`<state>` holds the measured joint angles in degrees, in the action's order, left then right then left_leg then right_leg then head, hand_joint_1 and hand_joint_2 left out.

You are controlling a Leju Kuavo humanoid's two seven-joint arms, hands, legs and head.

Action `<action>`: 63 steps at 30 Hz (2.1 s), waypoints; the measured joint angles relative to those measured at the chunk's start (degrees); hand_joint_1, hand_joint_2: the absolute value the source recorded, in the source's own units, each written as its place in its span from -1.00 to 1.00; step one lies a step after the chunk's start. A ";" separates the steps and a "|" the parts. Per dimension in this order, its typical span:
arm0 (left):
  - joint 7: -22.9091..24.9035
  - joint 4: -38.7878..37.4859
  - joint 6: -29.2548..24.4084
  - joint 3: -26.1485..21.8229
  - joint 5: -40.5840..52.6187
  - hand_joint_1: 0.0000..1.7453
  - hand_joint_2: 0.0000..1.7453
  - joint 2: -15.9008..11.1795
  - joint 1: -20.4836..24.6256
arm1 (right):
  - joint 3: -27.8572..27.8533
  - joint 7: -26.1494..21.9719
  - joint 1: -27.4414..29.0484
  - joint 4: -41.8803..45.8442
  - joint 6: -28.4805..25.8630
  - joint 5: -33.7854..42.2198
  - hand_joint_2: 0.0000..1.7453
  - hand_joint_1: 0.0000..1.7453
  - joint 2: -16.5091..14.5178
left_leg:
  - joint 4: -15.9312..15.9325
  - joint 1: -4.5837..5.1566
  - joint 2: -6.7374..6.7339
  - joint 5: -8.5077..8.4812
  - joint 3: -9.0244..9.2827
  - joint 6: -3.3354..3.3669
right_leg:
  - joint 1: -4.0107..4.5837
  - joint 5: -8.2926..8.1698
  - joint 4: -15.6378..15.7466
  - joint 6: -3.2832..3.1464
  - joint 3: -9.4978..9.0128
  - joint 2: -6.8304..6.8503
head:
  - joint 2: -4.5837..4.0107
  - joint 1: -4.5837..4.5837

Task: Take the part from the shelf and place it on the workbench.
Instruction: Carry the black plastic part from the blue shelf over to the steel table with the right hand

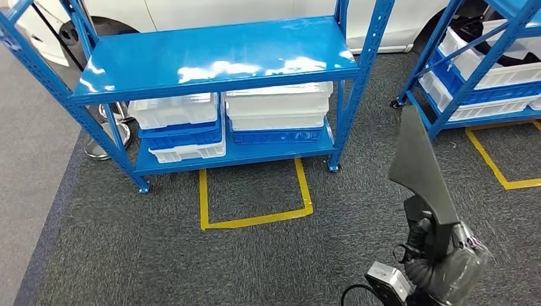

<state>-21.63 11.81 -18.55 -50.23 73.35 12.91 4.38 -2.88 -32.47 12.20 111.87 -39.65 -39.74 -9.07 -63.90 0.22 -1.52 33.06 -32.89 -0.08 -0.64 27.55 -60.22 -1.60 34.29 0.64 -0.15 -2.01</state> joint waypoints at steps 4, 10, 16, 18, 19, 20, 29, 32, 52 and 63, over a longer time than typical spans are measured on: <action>0.03 0.00 -0.01 -0.14 -0.01 -1.00 1.00 -0.01 -0.18 | -0.31 -1.04 1.08 0.72 0.00 2.42 1.00 1.00 -0.85 | -10.10 -0.25 1.00 3.56 -4.31 -0.31 | 0.06 -0.16 -0.10 -0.30 0.29 -1.55 | 0.00 0.00; 0.02 0.00 -0.14 -0.35 -0.04 -1.00 1.00 -0.03 -0.19 | -0.93 -2.89 2.46 2.18 -0.03 5.51 1.00 1.00 -1.90 | 5.35 -0.21 4.65 -3.52 3.04 0.78 | -0.11 -0.73 -0.24 0.64 0.69 -4.42 | 0.00 0.00; 0.01 0.01 -0.25 -0.43 -0.04 -1.00 1.00 0.00 -0.13 | -1.25 -4.53 4.11 3.57 -0.04 7.87 1.00 1.00 -2.35 | 7.49 -0.31 1.52 -4.79 3.43 2.45 | -0.13 3.63 -7.01 2.21 4.11 -1.99 | 0.00 -0.17; 0.01 0.01 -0.25 -0.48 -0.05 -1.00 1.00 0.01 -0.18 | -1.26 -4.92 4.56 3.73 -0.04 8.49 1.00 1.00 -2.42 | 7.33 -0.15 0.21 -4.74 3.22 2.59 | -0.23 6.43 -13.49 2.57 6.85 -1.39 | 0.00 -0.19; 0.01 0.01 -0.25 -0.52 -0.05 -1.00 1.00 0.01 -0.18 | -1.26 -5.05 4.84 3.78 -0.04 8.71 1.00 1.00 -2.45 | 7.22 -0.12 -0.42 -4.67 3.16 2.61 | -0.27 6.30 -14.36 2.69 7.03 -1.22 | 0.00 -0.19; 0.01 0.01 -0.25 -0.56 -0.06 -1.00 1.00 0.01 -0.17 | -1.27 -5.25 5.09 3.84 -0.04 8.94 1.00 1.00 -2.50 | 7.10 -0.10 -1.02 -4.57 3.14 2.60 | -0.30 5.31 -13.36 2.76 6.27 -1.00 | 0.00 -0.19; -0.01 0.01 -0.42 -1.06 -0.55 -1.00 1.00 0.05 0.05 | -1.31 -7.22 7.20 5.87 -0.10 12.58 1.00 1.00 -4.01 | 4.55 0.26 -2.82 -1.94 2.84 0.57 | 0.35 0.33 0.54 0.50 -0.63 0.96 | 0.00 -0.07; -0.02 -0.01 -0.46 -1.26 -0.60 -1.00 1.00 0.07 -0.11 | -1.32 -7.26 7.39 6.09 -0.11 13.26 1.00 1.00 -4.45 | -4.85 -0.14 0.47 3.43 -1.23 0.04 | 0.21 -0.05 0.72 -0.21 -0.34 -0.62 | 0.00 -0.05; -0.12 0.01 -0.46 -1.45 -0.67 -1.00 1.00 0.10 -0.29 | -1.36 -7.27 8.91 6.38 -0.11 15.36 1.00 1.00 -4.81 | 6.88 -0.32 -0.92 -4.06 3.26 2.51 | -0.10 6.40 -14.74 2.72 7.16 -1.11 | 0.00 -0.38; -0.07 0.00 -0.52 -1.70 -1.01 -1.00 1.00 0.12 -0.04 | -1.41 -7.31 10.09 6.51 -0.14 17.64 1.00 1.00 -4.86 | 1.79 -0.06 -1.81 0.50 2.13 0.41 | 0.30 0.44 1.14 0.24 -1.14 0.94 | 0.00 -0.32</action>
<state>-21.70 11.81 -19.08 -51.93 72.35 13.03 4.34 -4.29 -39.77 22.30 118.38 -39.79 -22.10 -13.93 -62.12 0.16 -3.33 33.57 -30.75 0.33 -0.34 27.99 -59.08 -1.36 33.15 1.58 -0.15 -2.33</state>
